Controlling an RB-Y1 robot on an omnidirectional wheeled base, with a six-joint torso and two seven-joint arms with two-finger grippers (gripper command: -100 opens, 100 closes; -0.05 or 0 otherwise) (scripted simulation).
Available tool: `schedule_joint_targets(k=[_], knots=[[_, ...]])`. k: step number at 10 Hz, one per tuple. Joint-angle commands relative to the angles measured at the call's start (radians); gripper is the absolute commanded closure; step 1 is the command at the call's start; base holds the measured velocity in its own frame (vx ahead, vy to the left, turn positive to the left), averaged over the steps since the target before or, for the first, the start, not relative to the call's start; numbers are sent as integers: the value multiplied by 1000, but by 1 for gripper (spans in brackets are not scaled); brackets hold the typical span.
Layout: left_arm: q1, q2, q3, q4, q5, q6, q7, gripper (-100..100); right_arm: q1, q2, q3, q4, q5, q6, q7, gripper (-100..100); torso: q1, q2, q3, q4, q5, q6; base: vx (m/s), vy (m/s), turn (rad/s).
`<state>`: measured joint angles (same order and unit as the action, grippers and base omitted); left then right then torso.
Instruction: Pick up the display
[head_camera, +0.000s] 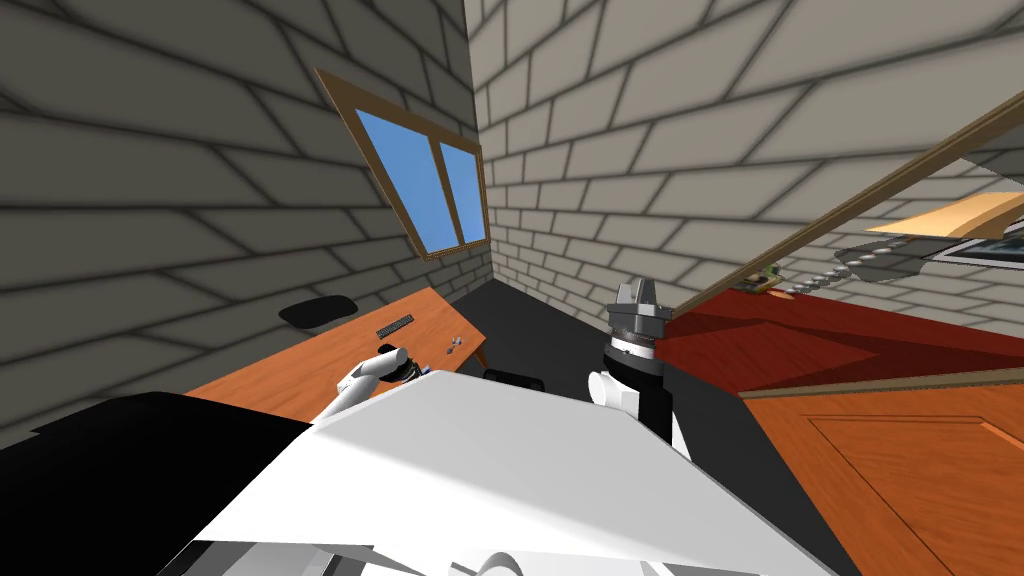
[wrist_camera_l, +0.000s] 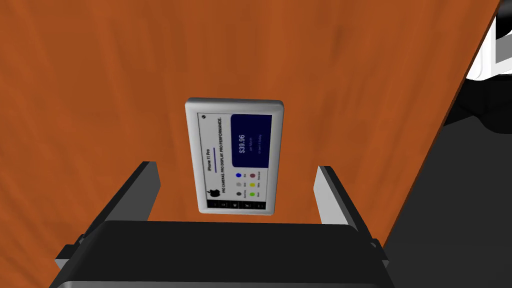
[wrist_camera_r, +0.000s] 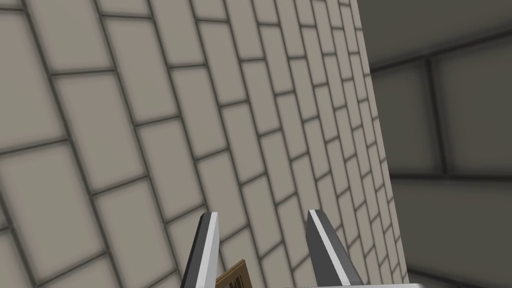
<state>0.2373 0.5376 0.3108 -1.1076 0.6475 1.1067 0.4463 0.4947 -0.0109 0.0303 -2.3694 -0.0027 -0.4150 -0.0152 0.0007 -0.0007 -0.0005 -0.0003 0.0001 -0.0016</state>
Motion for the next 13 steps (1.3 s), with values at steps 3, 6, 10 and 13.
schedule_joint_targets(k=[3,6,10,13], knots=[[-8,-13,-5,24,-8,-21,-7,100,0,0,0,0,0,0,0,0,1,0,0,0,1,0,11,18,2],[-8,-13,-5,24,-8,-20,-7,100,0,0,0,0,0,0,0,0,2,0,0,0,1,1,0,0,0],[3,18,5,-20,11,24,7,100,0,0,0,0,0,0,0,0,0,1,1,1,0,1,-8,-17,-6],[4,21,6,-26,12,28,9,0,0,0,0,0,0,0,0,0,0,1,1,0,0,0,-11,-18,-1]])
